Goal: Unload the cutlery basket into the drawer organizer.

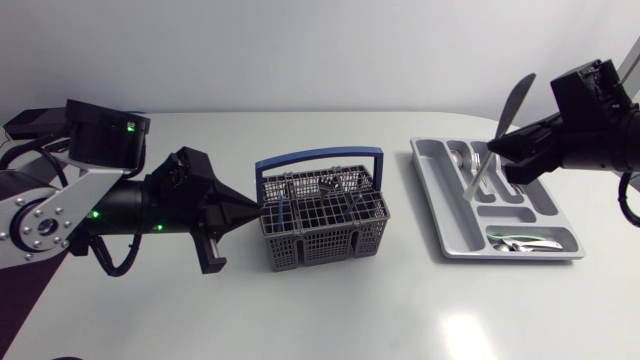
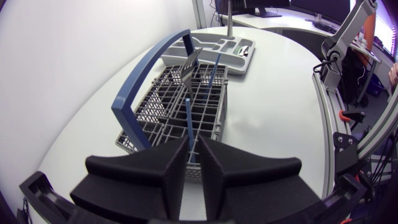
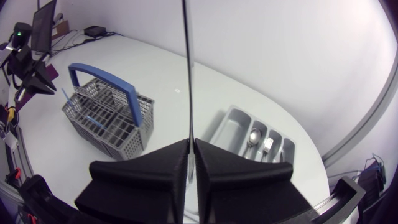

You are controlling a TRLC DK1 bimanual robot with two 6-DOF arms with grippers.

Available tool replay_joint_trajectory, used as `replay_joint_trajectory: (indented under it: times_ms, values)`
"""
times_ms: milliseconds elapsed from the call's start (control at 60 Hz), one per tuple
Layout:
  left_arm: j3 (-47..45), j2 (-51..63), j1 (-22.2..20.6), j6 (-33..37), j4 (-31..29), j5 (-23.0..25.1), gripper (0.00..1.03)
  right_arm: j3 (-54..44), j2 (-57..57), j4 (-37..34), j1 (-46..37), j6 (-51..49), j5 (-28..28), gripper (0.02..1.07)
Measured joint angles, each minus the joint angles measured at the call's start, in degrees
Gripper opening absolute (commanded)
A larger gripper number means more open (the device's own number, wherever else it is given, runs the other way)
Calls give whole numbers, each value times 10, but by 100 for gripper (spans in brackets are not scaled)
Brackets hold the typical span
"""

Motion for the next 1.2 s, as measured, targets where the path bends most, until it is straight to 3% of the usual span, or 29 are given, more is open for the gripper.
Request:
replay_joint_trajectory:
  times_ms: [317, 650, 1200]
  values:
    - [0, -16, -13, 0, 0, -15, 15, 58, 126, -5, -136, -41, -3, 8]
    - [0, -18, -14, 0, 0, -17, 15, 161, 273, -7, -228, -62, 2, 8]
    - [-14, -34, -14, 0, 0, -30, 15, 279, 422, -21, -261, -66, 40, 8]
